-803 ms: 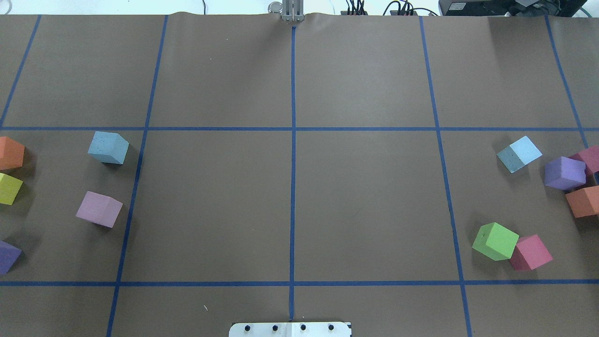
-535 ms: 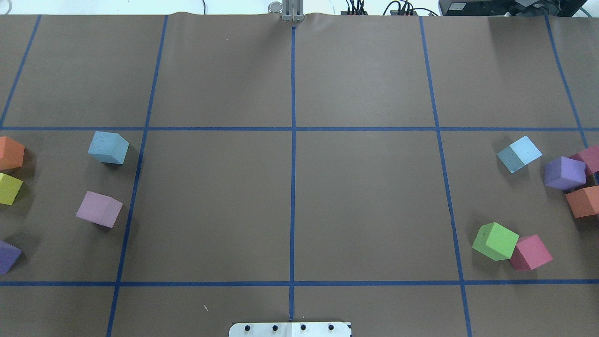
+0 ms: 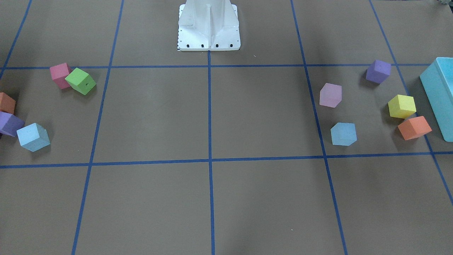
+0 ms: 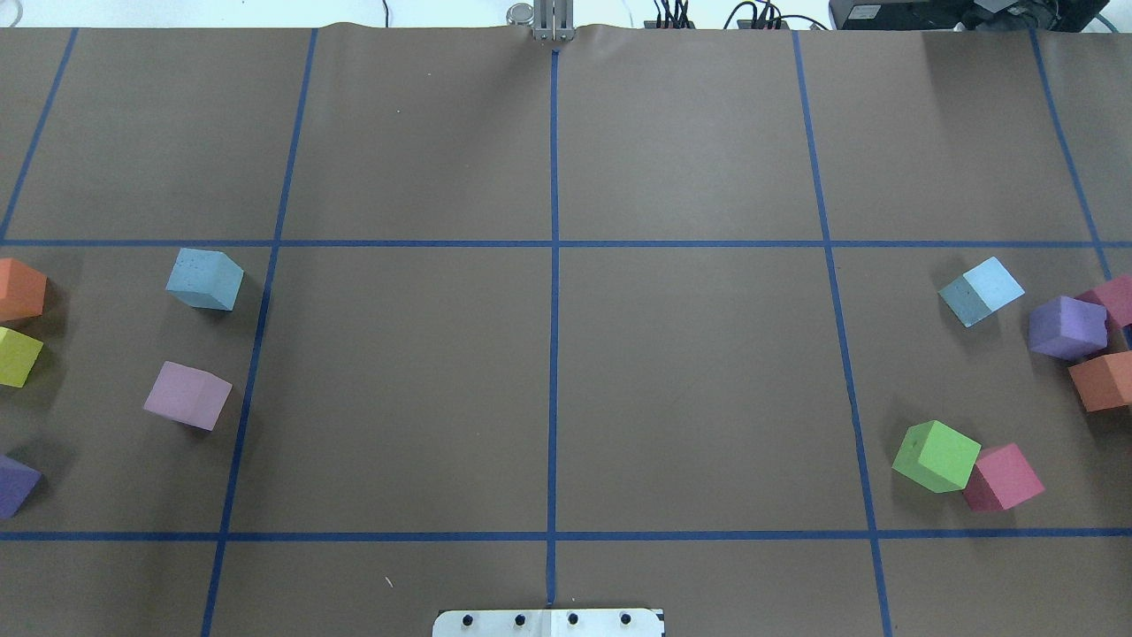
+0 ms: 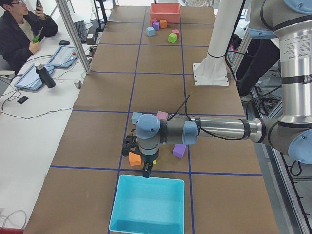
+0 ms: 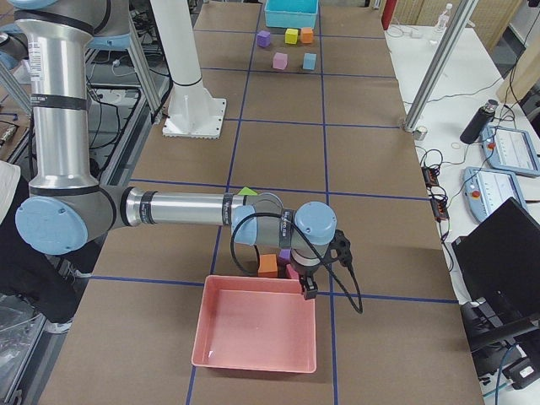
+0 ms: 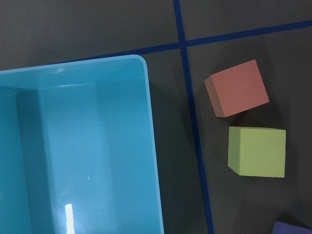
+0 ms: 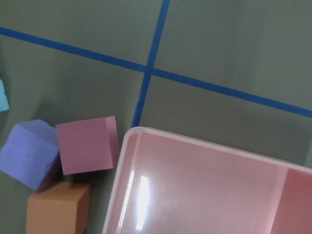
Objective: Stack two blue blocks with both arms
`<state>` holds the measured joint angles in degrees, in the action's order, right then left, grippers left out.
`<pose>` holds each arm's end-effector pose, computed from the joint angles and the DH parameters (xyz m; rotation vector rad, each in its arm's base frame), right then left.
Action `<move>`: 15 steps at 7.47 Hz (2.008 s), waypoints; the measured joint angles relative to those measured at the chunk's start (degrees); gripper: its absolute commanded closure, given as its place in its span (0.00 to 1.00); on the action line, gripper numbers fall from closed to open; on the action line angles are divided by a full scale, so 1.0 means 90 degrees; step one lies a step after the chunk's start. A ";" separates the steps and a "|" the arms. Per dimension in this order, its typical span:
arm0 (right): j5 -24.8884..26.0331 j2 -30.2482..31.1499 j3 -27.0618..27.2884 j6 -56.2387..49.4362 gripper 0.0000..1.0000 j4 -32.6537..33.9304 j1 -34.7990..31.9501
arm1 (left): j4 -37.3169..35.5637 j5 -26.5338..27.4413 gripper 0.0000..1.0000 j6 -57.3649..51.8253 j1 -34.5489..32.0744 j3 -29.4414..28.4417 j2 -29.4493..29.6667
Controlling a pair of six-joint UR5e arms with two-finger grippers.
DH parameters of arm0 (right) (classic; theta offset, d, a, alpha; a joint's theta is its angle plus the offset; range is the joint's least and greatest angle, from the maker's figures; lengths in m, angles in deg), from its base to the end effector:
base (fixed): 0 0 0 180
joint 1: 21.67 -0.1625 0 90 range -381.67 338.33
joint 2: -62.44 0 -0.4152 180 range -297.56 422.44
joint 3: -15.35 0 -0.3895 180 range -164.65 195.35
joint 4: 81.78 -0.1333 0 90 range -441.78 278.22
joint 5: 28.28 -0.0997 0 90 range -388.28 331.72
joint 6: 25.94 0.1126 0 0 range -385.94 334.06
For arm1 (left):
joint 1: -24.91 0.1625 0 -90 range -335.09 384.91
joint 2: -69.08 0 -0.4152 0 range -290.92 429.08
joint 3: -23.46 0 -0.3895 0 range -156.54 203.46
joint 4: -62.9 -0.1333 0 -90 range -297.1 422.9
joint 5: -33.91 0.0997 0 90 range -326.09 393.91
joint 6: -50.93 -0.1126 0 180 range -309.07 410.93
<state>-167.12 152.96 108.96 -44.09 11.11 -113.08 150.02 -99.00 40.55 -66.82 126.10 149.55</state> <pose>0.0604 -0.4838 0.6304 0.1485 -0.8423 -0.2757 -0.0693 -0.4183 0.6329 0.0829 0.7450 0.1453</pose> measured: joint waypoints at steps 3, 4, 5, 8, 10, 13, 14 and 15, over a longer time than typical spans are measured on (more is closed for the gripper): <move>-0.0328 -0.0561 0.0476 0.0991 0.00 -0.0590 0.0394 | 0.0015 -0.0007 0.02 0.0010 -0.0003 0.0014 0.0012; -0.0222 -0.0670 0.0500 0.1671 0.00 -0.1009 0.0777 | 0.0021 -0.0007 0.02 0.0010 -0.0003 0.0013 0.0013; 0.0175 -0.0700 0.0493 0.2453 0.00 -0.1503 0.1269 | 0.0025 -0.0007 0.02 0.0011 -0.0003 0.0014 0.0015; 0.1333 -0.0631 0.0111 0.3835 0.00 -0.2603 0.2623 | 0.0027 -0.0014 0.02 0.0005 -0.0003 0.0023 0.0012; 0.1600 -0.0588 -0.0097 0.4237 0.00 -0.2982 0.3156 | 0.0033 -0.0017 0.02 0.0002 -0.0003 0.0033 0.0014; 0.1709 -0.0516 -0.0162 0.4437 0.01 -0.3062 0.3496 | 0.0213 -0.0017 0.02 0.0044 -0.0003 0.0038 0.0009; 0.1716 -0.0472 -0.0204 0.4405 0.01 -0.3064 0.3554 | 0.0244 -0.0017 0.02 0.0064 -0.0003 0.0040 0.0007; 0.1731 -0.0451 -0.0285 0.4365 0.02 -0.3065 0.3593 | 0.0255 -0.0017 0.02 0.0079 -0.0006 0.0040 0.0006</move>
<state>-151.53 148.90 106.40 -4.80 -16.48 -80.74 152.32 -99.16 41.26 -66.88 126.47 149.60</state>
